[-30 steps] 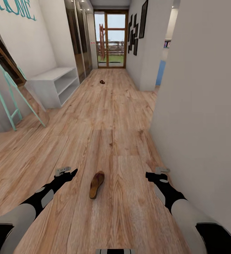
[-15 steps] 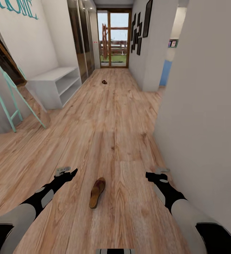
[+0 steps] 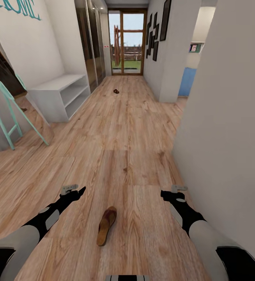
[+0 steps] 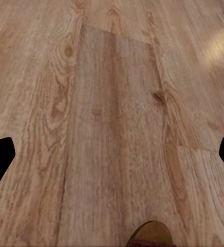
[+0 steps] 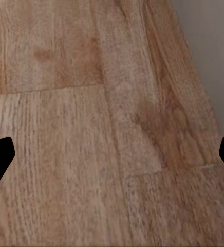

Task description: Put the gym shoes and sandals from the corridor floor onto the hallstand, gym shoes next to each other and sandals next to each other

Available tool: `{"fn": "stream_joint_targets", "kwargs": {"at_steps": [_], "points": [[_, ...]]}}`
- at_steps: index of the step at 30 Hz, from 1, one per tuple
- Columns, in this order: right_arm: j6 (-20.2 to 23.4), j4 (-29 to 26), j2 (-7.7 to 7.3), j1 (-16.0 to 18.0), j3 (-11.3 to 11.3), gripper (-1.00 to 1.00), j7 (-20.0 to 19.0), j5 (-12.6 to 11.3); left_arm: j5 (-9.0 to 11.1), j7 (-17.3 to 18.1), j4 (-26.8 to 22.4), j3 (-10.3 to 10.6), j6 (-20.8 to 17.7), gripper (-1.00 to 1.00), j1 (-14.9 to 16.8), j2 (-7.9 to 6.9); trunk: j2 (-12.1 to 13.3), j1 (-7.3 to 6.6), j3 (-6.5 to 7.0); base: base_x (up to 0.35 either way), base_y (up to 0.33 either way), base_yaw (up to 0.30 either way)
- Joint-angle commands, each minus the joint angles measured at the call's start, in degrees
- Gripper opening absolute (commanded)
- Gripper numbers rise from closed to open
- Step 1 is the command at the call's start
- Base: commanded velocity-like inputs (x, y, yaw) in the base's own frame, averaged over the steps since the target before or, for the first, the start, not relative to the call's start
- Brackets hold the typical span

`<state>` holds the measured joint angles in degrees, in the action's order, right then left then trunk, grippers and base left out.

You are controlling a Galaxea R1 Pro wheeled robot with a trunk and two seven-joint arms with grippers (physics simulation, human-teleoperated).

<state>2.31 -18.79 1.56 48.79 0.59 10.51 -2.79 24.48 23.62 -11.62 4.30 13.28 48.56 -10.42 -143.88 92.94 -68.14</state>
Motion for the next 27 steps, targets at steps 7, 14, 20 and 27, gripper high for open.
{"fn": "stream_joint_targets", "kwargs": {"at_steps": [7, 14, 20, 27], "points": [[-0.07, 0.67, 0.11, 0.34, 0.02, 1.00, 1.43, -0.13, 0.69, 0.62, -0.13, -0.02, 1.39, 1.00, -1.80, -0.43, -0.02, -0.01, -0.05, 0.003, 0.000, 0.000], [-0.65, 0.08, 0.11, 0.34, -0.13, 1.00, 2.58, -0.12, 1.19, 1.35, -0.40, -0.30, 2.69, 1.00, -2.62, -0.46, -0.02, -0.01, -0.05, 0.000, 0.000, 0.000], [-0.29, -1.85, 0.11, 0.34, -0.21, 1.00, 2.63, -0.17, 1.01, 1.26, -0.36, -0.25, 4.62, 1.00, -2.87, 0.69, -0.02, -0.01, -0.05, 0.000, 0.000, 0.000], [-0.15, -4.11, 0.11, 0.34, -0.23, 1.00, 2.54, -0.31, 0.11, 1.11, -0.11, -0.12, 6.58, 1.00, -2.94, 1.97, -0.02, -0.01, -0.05, 0.000, 0.000, 0.000]]}}
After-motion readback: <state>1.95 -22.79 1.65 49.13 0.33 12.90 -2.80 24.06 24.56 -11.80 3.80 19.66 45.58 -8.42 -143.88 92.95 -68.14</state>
